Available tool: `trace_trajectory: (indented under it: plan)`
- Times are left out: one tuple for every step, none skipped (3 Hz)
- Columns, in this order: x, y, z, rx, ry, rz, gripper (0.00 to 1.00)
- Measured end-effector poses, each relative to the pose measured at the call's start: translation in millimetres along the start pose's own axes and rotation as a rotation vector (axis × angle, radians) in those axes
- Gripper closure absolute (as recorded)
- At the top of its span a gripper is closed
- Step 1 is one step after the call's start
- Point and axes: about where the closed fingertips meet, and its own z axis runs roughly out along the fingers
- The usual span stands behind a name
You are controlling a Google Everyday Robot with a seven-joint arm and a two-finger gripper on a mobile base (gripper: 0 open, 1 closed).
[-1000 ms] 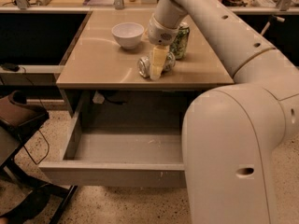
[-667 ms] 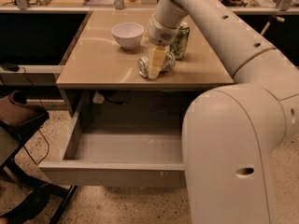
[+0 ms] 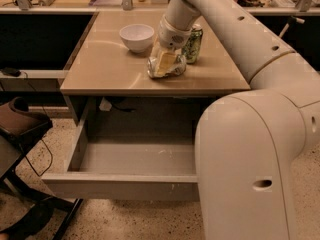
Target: Place 7up can into top drawer
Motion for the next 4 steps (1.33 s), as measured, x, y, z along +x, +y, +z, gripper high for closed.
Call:
trace_trajectory:
  plan:
    - [-7, 3, -16, 0.043, -0.017, 0.024, 0.88]
    - [-21, 18, -63, 0.178, -0.042, 0.073, 1.0]
    - [-43, 54, -131, 0.366, -0.088, 0.158, 1.0]
    - [-79, 111, -187, 0.509, -0.17, 0.213, 1.0]
